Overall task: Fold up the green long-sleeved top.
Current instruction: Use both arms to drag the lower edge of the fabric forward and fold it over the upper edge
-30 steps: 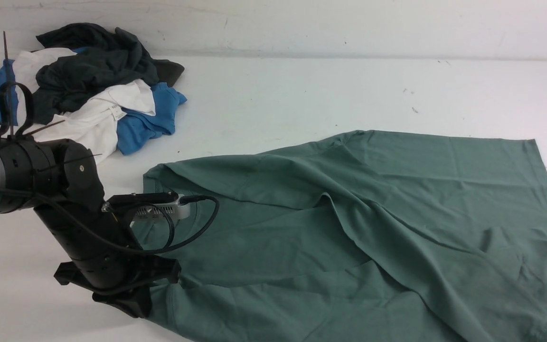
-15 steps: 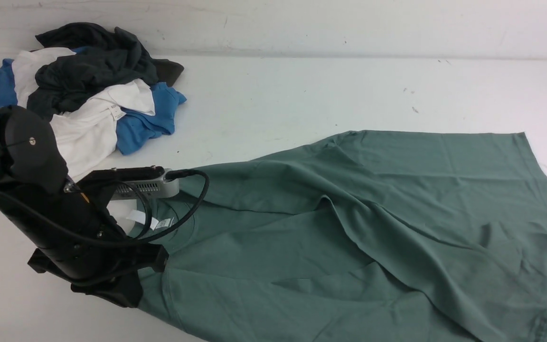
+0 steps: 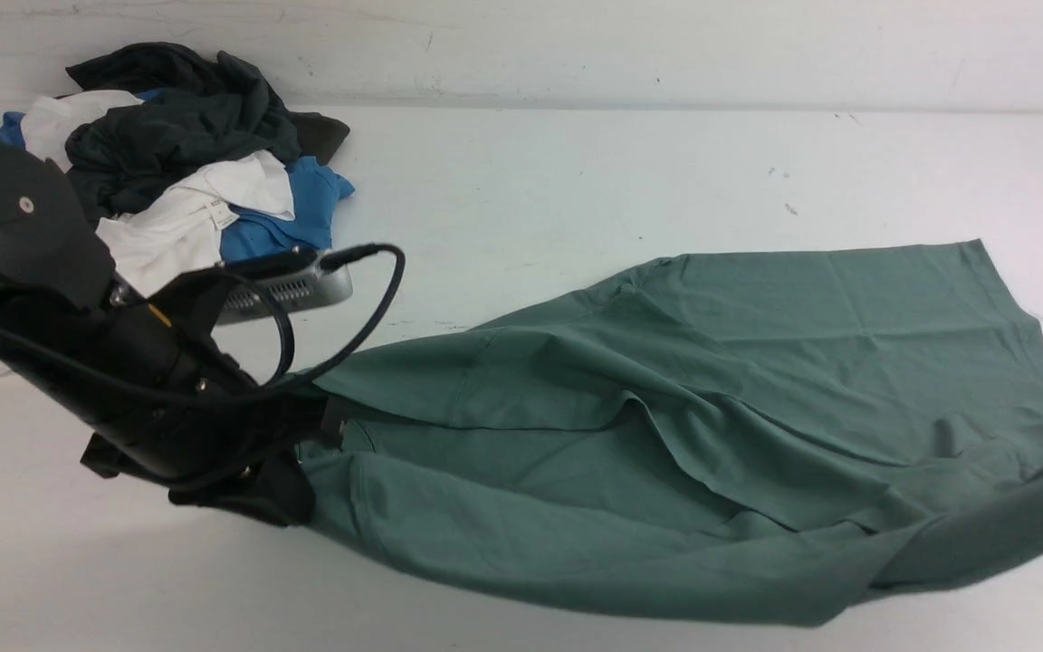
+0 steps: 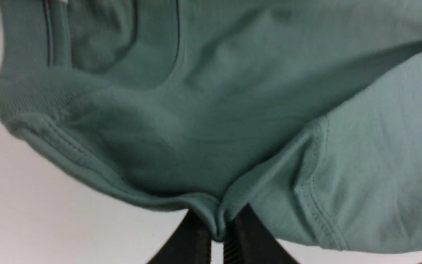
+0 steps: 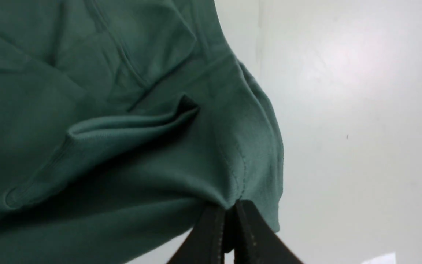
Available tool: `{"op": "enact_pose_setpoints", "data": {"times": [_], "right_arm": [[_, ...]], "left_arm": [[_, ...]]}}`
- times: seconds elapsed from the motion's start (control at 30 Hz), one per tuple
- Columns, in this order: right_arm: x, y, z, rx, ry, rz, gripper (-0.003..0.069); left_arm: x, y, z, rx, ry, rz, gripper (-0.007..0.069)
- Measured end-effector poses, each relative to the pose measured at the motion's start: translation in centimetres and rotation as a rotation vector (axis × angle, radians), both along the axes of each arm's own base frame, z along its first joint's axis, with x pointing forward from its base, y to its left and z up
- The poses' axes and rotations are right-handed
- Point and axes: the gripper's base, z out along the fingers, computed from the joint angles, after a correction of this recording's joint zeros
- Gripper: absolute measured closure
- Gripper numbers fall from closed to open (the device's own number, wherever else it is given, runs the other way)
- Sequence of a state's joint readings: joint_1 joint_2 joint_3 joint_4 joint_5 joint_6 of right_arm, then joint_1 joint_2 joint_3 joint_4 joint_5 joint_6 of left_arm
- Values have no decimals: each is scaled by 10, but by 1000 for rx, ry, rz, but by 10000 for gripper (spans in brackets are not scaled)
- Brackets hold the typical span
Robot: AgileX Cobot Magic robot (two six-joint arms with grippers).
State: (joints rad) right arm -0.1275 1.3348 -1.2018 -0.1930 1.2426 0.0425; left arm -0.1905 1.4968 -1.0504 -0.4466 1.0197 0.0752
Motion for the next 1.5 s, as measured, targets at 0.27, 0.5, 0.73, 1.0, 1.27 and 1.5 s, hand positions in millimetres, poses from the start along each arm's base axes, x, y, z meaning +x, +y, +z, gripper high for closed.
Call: {"op": "enact_pose_setpoints", "data": {"times": [0.27, 0.5, 0.73, 1.0, 1.27, 1.5], "right_arm": [[85, -5, 6, 64, -41, 0, 650], [178, -7, -25, 172, -124, 16, 650], [255, -12, -86, 204, -285, 25, 650], [289, -17, -161, 192, -340, 26, 580], [293, -23, -134, 95, -361, 62, 317], [272, 1, -66, 251, -226, 243, 270]], "left_arm": [[44, 15, 25, -76, -78, 120, 605], [106, 22, 10, -114, -63, 176, 605], [168, 29, -27, -128, -23, 271, 605], [202, 28, -62, -121, -52, 307, 570], [207, 35, -50, -104, -151, 280, 333], [209, 76, -5, -89, -203, 259, 246]]}}
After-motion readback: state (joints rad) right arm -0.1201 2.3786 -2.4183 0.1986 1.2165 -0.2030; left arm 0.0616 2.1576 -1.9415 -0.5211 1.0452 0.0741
